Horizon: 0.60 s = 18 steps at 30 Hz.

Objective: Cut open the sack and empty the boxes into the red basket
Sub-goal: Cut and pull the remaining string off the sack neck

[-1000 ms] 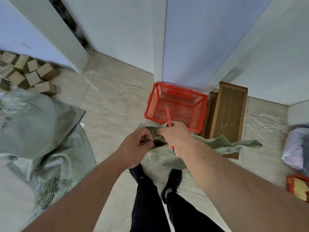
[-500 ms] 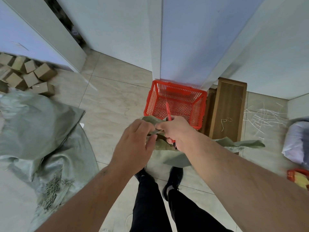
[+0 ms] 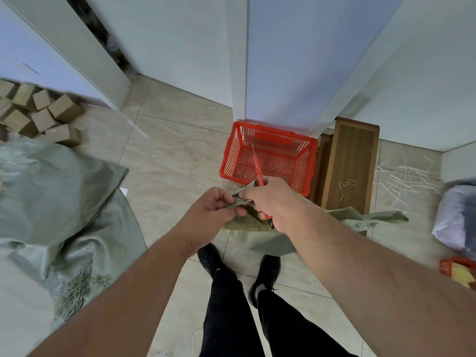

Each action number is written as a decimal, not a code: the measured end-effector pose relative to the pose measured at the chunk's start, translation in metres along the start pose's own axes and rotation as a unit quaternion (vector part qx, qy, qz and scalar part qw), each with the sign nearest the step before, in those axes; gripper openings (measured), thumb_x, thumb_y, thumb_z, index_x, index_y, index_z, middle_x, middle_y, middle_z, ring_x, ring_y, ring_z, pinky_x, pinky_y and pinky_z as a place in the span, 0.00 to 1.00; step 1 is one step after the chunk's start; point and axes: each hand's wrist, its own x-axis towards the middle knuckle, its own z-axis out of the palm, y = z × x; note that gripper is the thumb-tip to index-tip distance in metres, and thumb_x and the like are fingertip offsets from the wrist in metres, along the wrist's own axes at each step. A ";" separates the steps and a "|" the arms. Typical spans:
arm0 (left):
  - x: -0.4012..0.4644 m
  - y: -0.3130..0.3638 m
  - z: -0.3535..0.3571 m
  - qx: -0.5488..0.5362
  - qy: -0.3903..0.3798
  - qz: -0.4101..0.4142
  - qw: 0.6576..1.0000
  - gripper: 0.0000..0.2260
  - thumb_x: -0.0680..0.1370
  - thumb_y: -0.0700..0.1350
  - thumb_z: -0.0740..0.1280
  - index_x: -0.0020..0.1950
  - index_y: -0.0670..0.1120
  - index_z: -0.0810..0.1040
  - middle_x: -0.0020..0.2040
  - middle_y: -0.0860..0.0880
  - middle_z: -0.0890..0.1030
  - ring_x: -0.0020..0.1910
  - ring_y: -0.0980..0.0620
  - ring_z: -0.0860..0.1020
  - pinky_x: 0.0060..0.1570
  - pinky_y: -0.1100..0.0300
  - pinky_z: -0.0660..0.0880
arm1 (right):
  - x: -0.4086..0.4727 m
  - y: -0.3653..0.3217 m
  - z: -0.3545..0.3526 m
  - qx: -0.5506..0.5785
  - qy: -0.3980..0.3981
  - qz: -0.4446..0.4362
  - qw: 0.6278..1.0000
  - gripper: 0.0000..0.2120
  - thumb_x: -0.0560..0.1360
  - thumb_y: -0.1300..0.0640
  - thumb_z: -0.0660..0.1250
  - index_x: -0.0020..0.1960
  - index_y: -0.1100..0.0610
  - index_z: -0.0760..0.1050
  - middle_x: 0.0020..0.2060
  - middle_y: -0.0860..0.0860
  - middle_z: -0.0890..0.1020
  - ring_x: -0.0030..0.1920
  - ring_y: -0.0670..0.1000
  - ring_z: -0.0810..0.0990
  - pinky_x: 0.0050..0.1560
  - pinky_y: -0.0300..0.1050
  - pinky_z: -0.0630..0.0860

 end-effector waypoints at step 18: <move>0.007 0.003 -0.004 0.082 -0.011 0.026 0.996 0.18 0.81 0.31 0.67 0.62 0.52 0.79 0.51 0.56 0.87 0.43 0.62 0.85 0.43 0.71 0.78 | -0.035 0.015 -0.040 -0.088 -0.021 -0.102 0.991 0.12 0.82 0.51 0.63 0.50 0.58 0.79 0.38 0.52 0.78 0.28 0.45 0.70 0.33 0.44 0.66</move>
